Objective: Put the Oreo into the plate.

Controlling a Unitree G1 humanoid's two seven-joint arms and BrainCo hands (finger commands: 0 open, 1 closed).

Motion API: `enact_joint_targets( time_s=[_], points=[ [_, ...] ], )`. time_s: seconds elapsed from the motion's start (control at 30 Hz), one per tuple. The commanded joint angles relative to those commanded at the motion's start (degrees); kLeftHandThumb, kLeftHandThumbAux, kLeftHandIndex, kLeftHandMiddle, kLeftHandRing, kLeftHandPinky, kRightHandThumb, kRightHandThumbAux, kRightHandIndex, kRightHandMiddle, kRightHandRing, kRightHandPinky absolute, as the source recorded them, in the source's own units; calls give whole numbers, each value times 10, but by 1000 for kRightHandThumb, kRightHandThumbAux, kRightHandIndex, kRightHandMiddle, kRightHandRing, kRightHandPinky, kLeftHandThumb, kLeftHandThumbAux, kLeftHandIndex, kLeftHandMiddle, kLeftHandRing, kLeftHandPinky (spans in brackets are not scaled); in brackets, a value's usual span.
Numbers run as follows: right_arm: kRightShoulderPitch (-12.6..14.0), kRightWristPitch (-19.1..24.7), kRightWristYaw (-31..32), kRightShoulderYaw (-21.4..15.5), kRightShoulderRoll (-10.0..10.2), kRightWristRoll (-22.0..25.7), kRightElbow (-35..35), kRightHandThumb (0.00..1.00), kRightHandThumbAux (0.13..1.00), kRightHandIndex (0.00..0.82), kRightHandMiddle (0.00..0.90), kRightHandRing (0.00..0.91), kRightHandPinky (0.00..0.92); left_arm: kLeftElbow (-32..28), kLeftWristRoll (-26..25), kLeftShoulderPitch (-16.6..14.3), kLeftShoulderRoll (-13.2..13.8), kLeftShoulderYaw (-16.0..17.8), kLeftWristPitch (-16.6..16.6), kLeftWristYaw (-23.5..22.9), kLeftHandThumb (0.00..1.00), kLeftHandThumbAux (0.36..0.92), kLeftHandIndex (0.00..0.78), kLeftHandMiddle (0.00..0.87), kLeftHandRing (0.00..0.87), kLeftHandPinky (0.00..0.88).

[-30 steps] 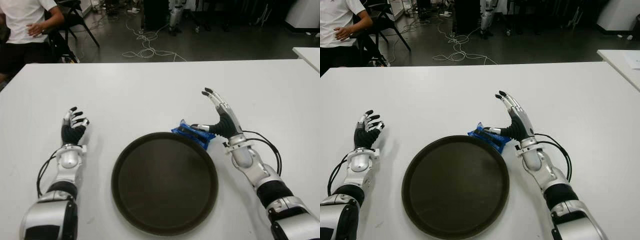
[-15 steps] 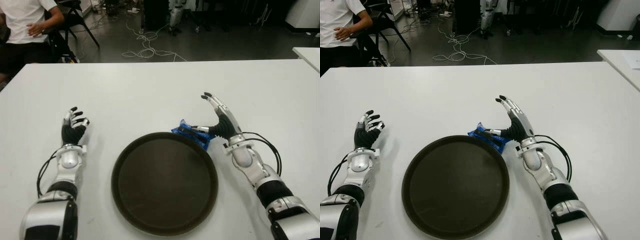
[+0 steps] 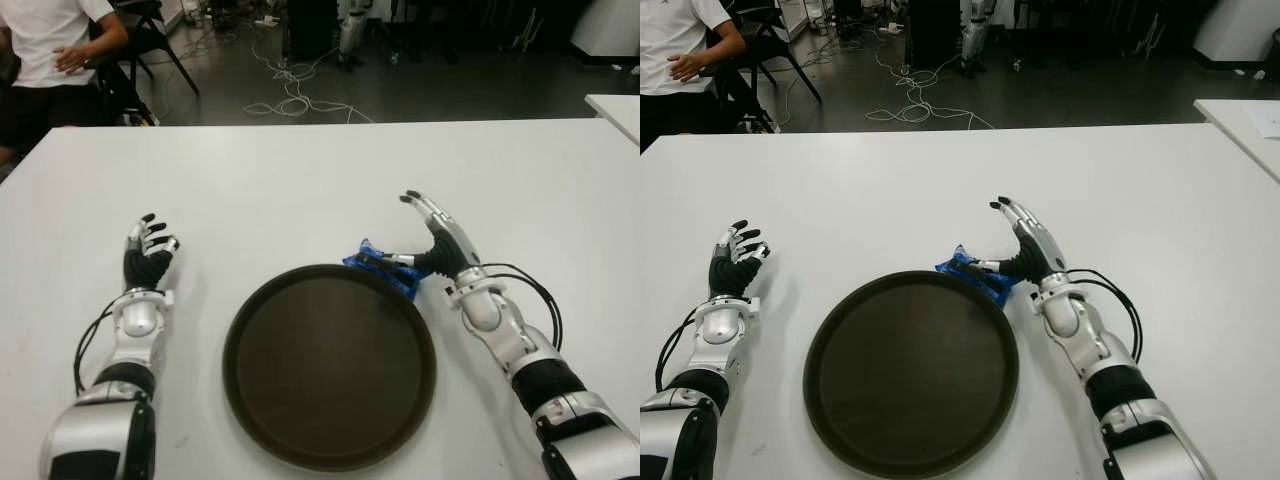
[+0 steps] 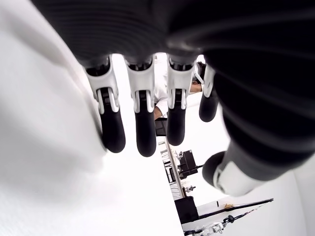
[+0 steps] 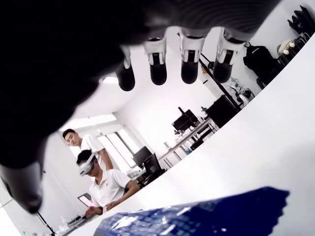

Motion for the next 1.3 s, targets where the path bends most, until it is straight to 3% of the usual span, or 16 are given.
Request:
enact_joint_targets(
  time_s=[0.27, 1.3],
  points=[
    [1, 11, 4, 4, -1, -3, -4, 0, 542, 0, 0, 0, 0, 0, 1, 1, 1, -1, -2, -4, 329, 689, 156, 233, 259, 303],
    [6, 37, 25, 10, 2, 4, -19, 0, 557, 0, 0, 0, 0, -1, 3, 1, 0, -3, 0, 8, 309, 703, 147, 226, 253, 298]
  ],
)
